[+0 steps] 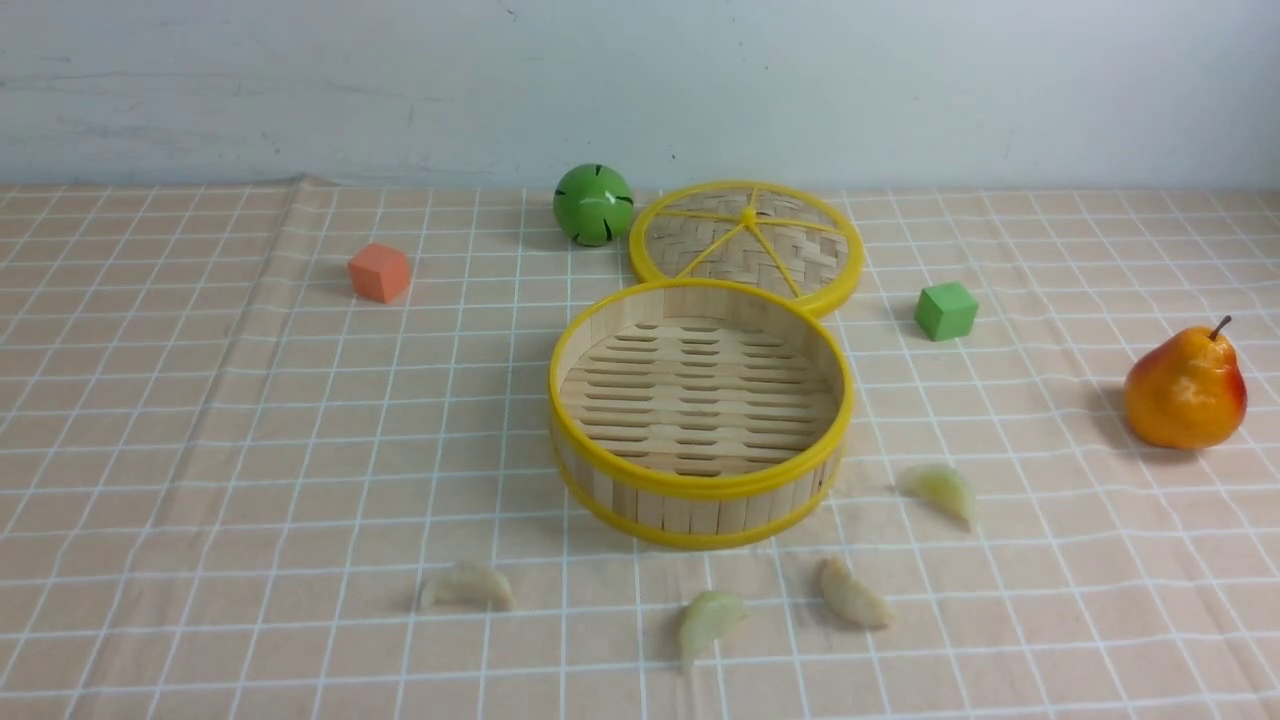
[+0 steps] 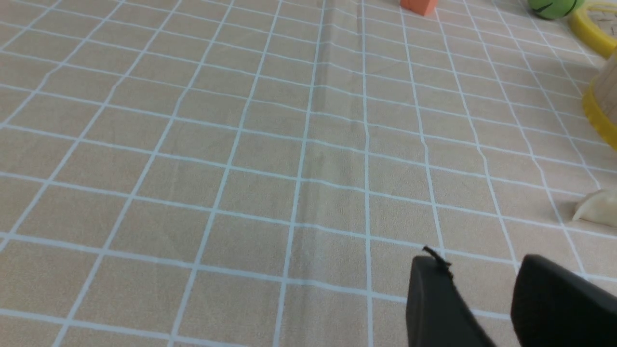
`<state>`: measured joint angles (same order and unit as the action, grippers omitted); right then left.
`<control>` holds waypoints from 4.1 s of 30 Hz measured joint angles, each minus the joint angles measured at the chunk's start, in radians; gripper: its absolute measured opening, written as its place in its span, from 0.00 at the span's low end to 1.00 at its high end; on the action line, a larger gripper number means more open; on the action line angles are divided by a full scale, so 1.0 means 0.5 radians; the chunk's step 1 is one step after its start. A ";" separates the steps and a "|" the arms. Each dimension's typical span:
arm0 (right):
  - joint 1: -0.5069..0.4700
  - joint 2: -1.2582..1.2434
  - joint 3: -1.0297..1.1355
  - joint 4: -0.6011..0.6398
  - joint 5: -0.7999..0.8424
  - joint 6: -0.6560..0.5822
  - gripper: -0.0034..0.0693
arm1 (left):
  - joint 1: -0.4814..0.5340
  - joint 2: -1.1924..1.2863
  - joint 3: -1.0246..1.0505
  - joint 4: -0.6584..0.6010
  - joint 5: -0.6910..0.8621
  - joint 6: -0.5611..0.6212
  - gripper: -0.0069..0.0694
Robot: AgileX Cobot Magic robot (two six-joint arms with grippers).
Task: Put the dumplings into the steamer on the table with the brown tablecloth.
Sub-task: 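Reach for and grasp a dumpling on the table with the left gripper, then place the dumpling into the bamboo steamer basket with the left gripper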
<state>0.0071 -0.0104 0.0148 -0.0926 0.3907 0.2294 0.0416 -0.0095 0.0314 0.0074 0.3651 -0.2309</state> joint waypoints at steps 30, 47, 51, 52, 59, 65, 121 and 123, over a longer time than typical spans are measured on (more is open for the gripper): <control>0.000 0.000 0.018 1.523 -0.028 0.761 0.38 | -0.006 0.000 -0.213 -1.874 0.290 -0.621 0.40; 0.000 0.828 -0.927 1.365 0.270 -0.763 0.02 | -0.159 0.948 -1.701 -0.243 1.379 0.111 0.07; 0.052 1.418 -1.439 1.279 0.853 -1.068 0.02 | -0.276 1.294 -1.884 0.139 1.730 0.064 0.07; 0.089 1.535 -1.501 1.272 0.935 -1.085 0.02 | -0.300 1.354 -1.901 0.172 1.754 0.064 0.07; 0.687 2.059 -1.726 1.157 1.238 -1.127 0.02 | -0.538 1.768 -1.917 0.133 1.763 0.222 0.07; 1.193 2.191 -1.776 1.092 1.382 -1.147 0.03 | -0.781 2.164 -1.929 0.096 1.651 0.359 0.16; 1.251 1.919 -1.792 0.889 1.551 -0.893 0.10 | -1.030 3.955 -3.301 0.308 1.444 0.570 0.35; 1.251 1.919 -1.792 0.889 1.551 -0.893 0.10 | -1.030 3.955 -3.593 0.159 1.618 0.401 0.35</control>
<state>0.6325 0.9493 -0.8812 0.3518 1.1660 -0.2168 -0.4732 1.9681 -1.7651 0.0871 1.1739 -0.0302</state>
